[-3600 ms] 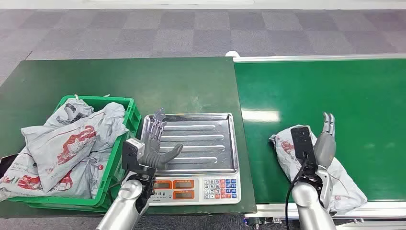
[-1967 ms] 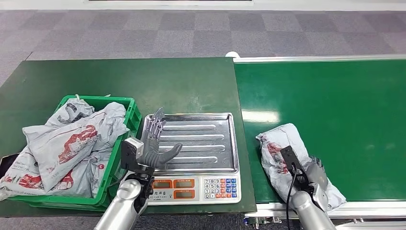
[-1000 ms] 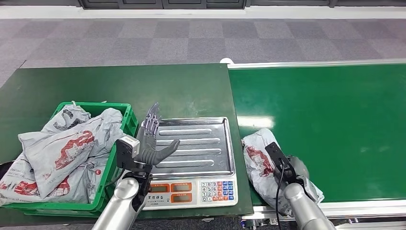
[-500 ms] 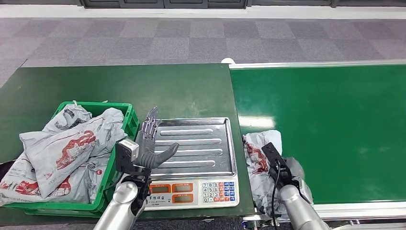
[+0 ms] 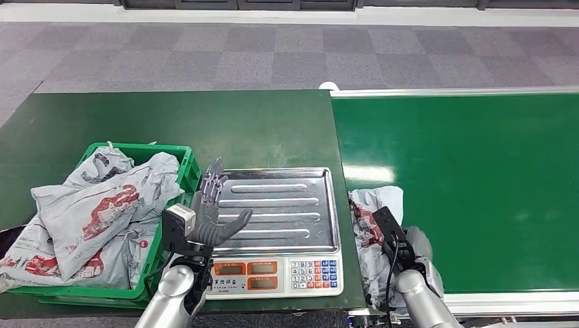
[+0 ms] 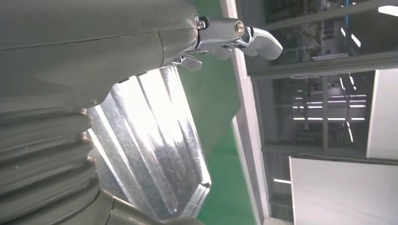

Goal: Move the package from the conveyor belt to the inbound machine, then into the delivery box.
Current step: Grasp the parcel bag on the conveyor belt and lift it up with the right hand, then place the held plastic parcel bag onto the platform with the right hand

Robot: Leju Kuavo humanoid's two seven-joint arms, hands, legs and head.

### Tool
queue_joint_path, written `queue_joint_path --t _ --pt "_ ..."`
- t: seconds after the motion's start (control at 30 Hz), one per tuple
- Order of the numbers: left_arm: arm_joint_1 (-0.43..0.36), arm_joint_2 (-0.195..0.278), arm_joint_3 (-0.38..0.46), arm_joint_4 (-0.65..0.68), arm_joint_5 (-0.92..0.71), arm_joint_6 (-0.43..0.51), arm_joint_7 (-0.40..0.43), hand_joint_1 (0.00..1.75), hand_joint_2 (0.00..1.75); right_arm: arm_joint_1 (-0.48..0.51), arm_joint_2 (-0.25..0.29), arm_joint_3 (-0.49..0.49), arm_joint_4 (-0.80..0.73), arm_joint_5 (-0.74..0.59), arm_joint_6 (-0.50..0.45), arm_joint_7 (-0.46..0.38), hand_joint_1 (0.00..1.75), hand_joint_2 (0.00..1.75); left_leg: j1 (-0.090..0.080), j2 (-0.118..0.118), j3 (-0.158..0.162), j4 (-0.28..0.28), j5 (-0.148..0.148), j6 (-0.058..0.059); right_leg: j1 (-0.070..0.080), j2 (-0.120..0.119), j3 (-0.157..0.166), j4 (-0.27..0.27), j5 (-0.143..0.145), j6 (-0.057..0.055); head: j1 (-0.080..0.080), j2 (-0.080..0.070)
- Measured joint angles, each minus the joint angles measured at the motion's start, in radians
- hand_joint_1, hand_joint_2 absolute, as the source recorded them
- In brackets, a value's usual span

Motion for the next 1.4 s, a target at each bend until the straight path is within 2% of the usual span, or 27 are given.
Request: queue_joint_path --t 0.13,0.3,0.37,0.5,0.93,1.1,1.27,1.4 --pt "0.021 0.003 0.01 -0.01 -0.009 0.002 -0.008 0.0 1.75 0.068 -0.008 0.0 -0.192 -0.055 -0.013 -0.005 1.75 1.75 -0.002 -0.002 -0.013 0.0 0.005 0.0 -0.001 -0.002 -0.013 0.001 0.003 0.001 0.0 0.0" --pt "0.028 0.004 0.016 -0.013 -0.013 0.002 -0.022 0.0 1.75 0.096 -0.027 0.01 -0.441 -0.075 -0.005 0.005 1.75 1.75 -0.004 -0.005 -0.023 0.0 0.007 -0.001 -0.002 -0.004 -0.023 0.003 0.004 0.001 0.0 0.0" --pt "0.031 0.004 0.017 -0.014 -0.017 0.002 -0.024 0.0 1.75 0.09 -0.038 0.023 -0.541 -0.075 0.001 0.011 1.75 1.75 -0.005 -0.005 -0.026 0.0 0.008 -0.001 -0.002 -0.004 -0.026 0.003 0.005 0.001 0.0 0.0" --pt "0.031 0.001 0.017 -0.014 -0.027 0.002 -0.028 0.0 1.75 0.074 -0.059 0.038 -0.643 -0.081 0.009 0.018 1.75 1.75 -0.005 -0.006 -0.026 0.0 0.008 -0.001 -0.003 -0.005 -0.027 0.003 0.005 0.001 0.0 0.0" --pt "0.016 0.001 0.017 -0.013 -0.029 0.001 -0.028 0.0 1.75 0.04 -0.098 0.042 -0.691 -0.217 0.049 -0.015 1.75 1.75 -0.005 -0.006 -0.027 0.0 0.009 -0.001 -0.002 -0.005 -0.027 0.003 0.005 0.001 0.0 0.0" --pt "0.007 0.002 0.017 -0.01 -0.031 0.001 -0.026 0.0 1.75 0.029 -0.103 0.048 -0.691 -0.275 0.096 -0.037 1.75 1.75 -0.005 -0.006 -0.027 0.0 0.009 -0.001 -0.002 -0.005 -0.027 0.004 0.005 0.001 0.0 0.0" --pt "-0.027 0.002 0.017 0.014 -0.039 0.001 -0.028 0.0 1.75 -0.001 -0.097 0.103 -0.691 -0.288 0.121 -0.055 1.75 1.75 -0.005 -0.006 -0.027 0.0 0.01 -0.001 -0.002 -0.005 -0.027 0.004 0.005 0.001 0.0 0.0" --pt "-0.056 -0.001 0.017 0.046 -0.041 0.005 -0.039 0.0 1.75 -0.05 -0.071 0.171 -0.687 -0.289 0.133 -0.055 1.75 1.75 -0.005 -0.005 -0.028 0.0 0.01 -0.002 -0.003 -0.005 -0.028 0.006 0.005 0.001 0.0 0.0"
